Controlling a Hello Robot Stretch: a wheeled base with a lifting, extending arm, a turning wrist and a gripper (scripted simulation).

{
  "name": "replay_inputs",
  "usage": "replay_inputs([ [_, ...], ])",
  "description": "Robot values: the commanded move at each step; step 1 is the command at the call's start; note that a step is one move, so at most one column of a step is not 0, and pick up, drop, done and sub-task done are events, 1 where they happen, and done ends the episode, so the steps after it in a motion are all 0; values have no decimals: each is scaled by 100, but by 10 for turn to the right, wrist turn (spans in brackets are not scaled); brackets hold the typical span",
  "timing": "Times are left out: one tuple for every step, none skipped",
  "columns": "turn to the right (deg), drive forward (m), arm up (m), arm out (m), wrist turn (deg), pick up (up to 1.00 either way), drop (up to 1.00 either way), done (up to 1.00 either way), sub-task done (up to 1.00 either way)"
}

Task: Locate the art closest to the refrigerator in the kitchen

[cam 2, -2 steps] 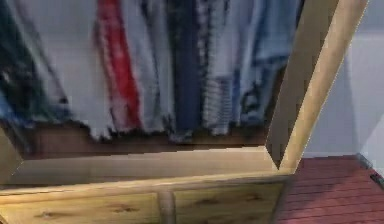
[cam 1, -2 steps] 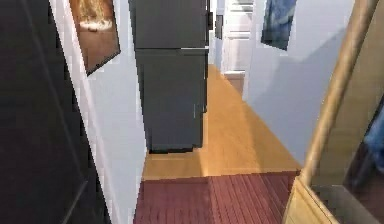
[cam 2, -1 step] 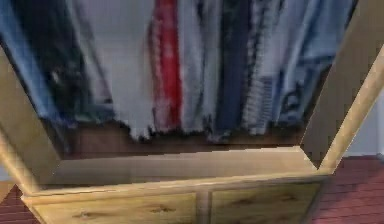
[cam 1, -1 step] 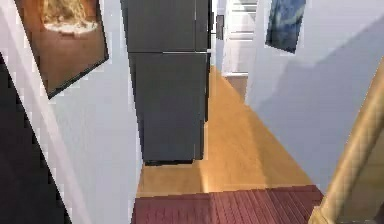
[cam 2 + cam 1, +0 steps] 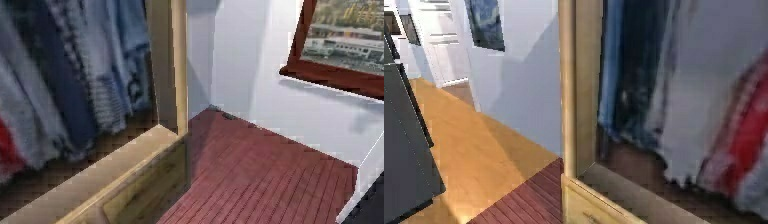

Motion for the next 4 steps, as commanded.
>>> replay_inputs([
  [390, 0, 0, 0, 0, 0, 0, 0, 0],
  [0, 5, 0, 0, 0, 0, 0, 0, 0],
  [-450, 0, 0, 0, 0, 0, 0, 0, 0],
  [-270, 0, 0, 0, 0, 0, 0, 0, 0],
])
